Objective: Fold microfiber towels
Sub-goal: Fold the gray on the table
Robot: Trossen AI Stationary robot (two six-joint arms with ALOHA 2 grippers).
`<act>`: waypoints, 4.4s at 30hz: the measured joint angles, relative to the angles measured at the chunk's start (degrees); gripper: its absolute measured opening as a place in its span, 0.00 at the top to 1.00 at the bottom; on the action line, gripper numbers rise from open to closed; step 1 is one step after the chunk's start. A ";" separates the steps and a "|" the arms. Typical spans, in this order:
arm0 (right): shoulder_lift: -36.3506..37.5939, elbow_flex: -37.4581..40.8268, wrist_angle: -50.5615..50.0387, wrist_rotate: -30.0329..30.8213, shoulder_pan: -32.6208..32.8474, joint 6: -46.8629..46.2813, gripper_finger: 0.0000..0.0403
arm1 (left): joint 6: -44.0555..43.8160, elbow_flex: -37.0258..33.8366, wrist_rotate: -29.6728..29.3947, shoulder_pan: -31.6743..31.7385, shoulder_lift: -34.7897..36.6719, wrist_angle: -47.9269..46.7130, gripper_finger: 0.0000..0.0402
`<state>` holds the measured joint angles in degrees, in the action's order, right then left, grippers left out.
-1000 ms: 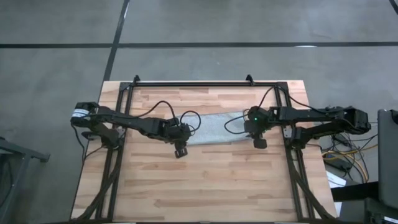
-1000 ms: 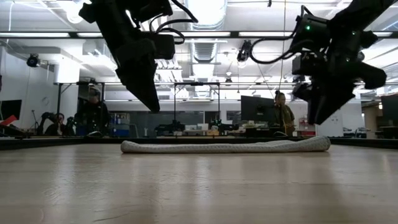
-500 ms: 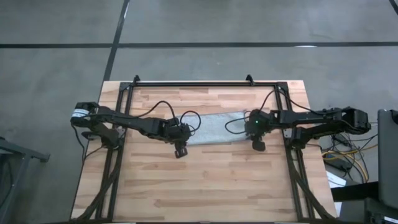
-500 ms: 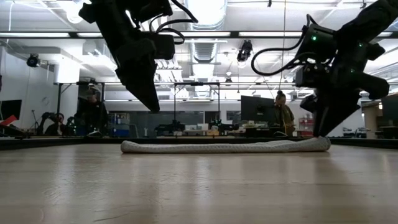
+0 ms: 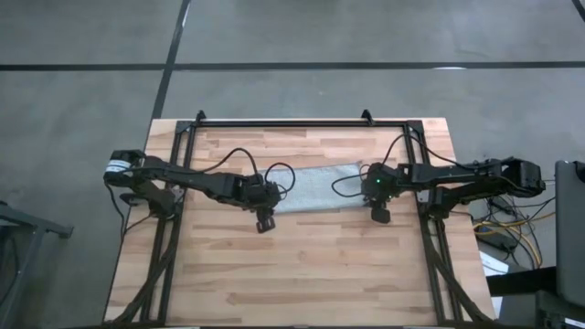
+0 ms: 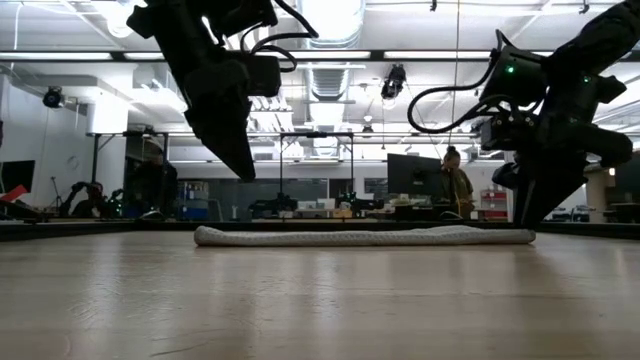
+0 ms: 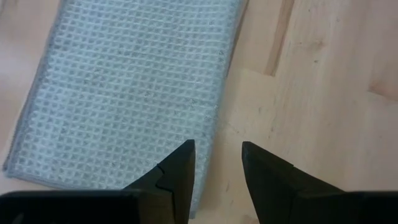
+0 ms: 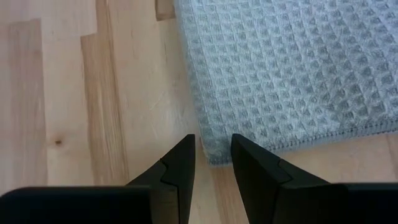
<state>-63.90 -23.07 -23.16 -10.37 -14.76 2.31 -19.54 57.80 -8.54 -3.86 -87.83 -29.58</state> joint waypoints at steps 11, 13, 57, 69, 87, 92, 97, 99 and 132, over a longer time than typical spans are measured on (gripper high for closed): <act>0.00 -0.01 -0.02 -0.07 0.75 0.09 0.75 | 0.24 -4.81 1.63 -0.18 -0.04 1.07 0.66; 0.00 0.00 -0.04 -0.05 1.02 0.18 0.75 | 0.24 -5.73 1.72 -0.24 -0.04 1.55 0.66; 0.00 -0.02 3.02 -3.36 2.13 -0.77 0.75 | 8.72 -16.83 2.01 -0.37 -0.02 12.60 0.66; 0.00 0.58 3.07 3.87 3.41 1.20 0.75 | 7.38 -16.85 2.00 -0.37 0.00 12.41 0.66; -2.62 2.22 5.75 3.93 4.15 -0.86 0.75 | 7.02 -16.66 2.09 -0.36 0.00 12.15 0.66; -11.10 -0.17 6.67 3.96 4.25 -0.82 0.76 | 4.56 -16.70 2.08 -0.37 0.00 10.95 0.69; -16.84 -3.20 7.33 3.87 4.37 -0.70 0.79 | 1.97 -16.70 1.91 -0.33 0.02 10.53 0.78; -17.10 -4.36 6.49 4.07 4.39 -0.66 0.81 | 1.80 -16.67 1.91 -0.33 0.02 10.53 0.83; -14.47 -4.37 5.86 5.66 4.39 -12.82 0.98 | -4.14 -14.98 2.11 -0.35 -0.11 10.01 1.00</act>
<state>-78.37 -27.44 -17.30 -4.71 -10.37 -10.51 -23.68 42.82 -6.43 -4.21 -87.94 -19.57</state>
